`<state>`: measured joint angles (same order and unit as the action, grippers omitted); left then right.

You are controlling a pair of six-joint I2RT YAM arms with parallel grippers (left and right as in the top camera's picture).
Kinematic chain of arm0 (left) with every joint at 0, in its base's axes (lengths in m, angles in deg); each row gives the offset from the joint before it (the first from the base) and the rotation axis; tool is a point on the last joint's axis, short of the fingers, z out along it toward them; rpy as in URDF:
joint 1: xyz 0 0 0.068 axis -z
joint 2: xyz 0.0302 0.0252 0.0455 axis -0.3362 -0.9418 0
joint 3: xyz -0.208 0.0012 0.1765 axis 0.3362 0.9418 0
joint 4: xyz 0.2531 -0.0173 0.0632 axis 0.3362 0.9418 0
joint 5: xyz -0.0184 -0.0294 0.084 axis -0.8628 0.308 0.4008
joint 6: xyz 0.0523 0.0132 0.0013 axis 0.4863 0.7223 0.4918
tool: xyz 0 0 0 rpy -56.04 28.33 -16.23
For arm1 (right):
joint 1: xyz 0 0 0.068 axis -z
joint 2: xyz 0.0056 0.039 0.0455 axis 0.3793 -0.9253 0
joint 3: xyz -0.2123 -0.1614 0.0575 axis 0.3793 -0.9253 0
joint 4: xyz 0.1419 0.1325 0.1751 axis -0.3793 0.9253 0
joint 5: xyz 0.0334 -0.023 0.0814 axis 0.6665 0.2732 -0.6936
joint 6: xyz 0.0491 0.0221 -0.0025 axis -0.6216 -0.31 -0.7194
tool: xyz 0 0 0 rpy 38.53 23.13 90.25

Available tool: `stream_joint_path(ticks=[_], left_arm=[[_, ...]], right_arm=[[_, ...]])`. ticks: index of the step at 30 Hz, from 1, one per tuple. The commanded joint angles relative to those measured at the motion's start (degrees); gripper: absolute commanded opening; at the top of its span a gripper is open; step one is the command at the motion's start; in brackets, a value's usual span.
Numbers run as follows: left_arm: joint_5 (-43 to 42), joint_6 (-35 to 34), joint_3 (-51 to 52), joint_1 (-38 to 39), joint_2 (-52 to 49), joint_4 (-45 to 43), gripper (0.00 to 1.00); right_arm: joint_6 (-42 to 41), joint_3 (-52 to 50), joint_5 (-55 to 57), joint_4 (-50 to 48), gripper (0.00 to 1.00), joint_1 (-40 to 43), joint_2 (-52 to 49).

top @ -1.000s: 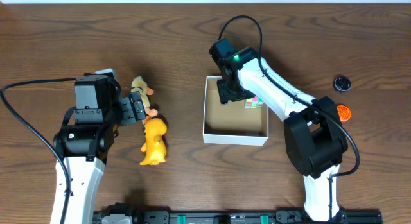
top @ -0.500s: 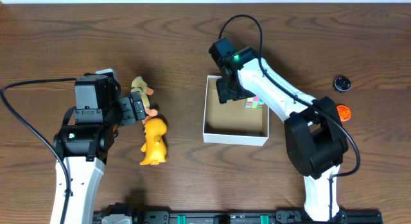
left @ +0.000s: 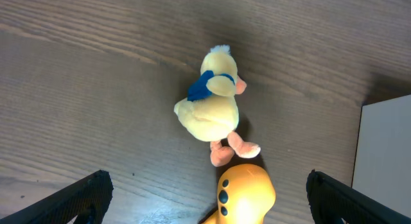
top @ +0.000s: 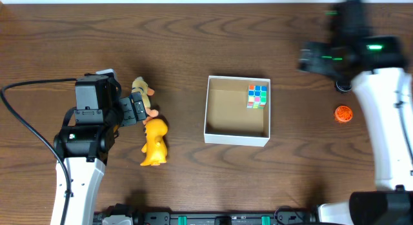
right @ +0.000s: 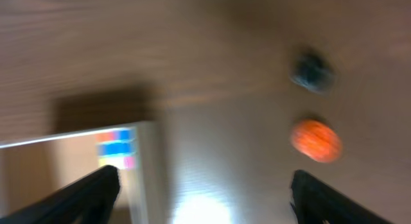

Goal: Pack container
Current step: 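Move right gripper to the orange round object and grasp it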

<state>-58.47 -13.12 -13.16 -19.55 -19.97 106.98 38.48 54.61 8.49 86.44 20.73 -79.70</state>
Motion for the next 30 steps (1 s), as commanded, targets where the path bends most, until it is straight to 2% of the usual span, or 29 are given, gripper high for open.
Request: stream_joint_path(ticks=[1,4,10,14,30], left_arm=[[0.0,-0.3,-1.0,-0.2,0.2,0.0,0.98],[0.1,-0.3,-1.0,-0.2,0.2,0.0,0.98],[0.0,-0.3,-1.0,-0.2,0.2,0.0,0.98],[0.1,-0.3,-1.0,-0.2,0.2,0.0,0.98],[0.0,-0.3,-1.0,-0.2,0.2,0.0,0.98]], right_arm=[[0.0,-1.6,-0.1,2.3,0.93,8.1,-2.4],[2.3,-4.7,-2.0,1.9,0.96,14.4,-4.2],[4.0,-14.1,-1.9,-3.2,0.99,20.0,-9.3],[4.7,-17.5,-2.2,-6.4,0.99,21.5,-13.0],[10.0,-17.6,-4.5,-13.0,0.99,22.2,-23.7]])
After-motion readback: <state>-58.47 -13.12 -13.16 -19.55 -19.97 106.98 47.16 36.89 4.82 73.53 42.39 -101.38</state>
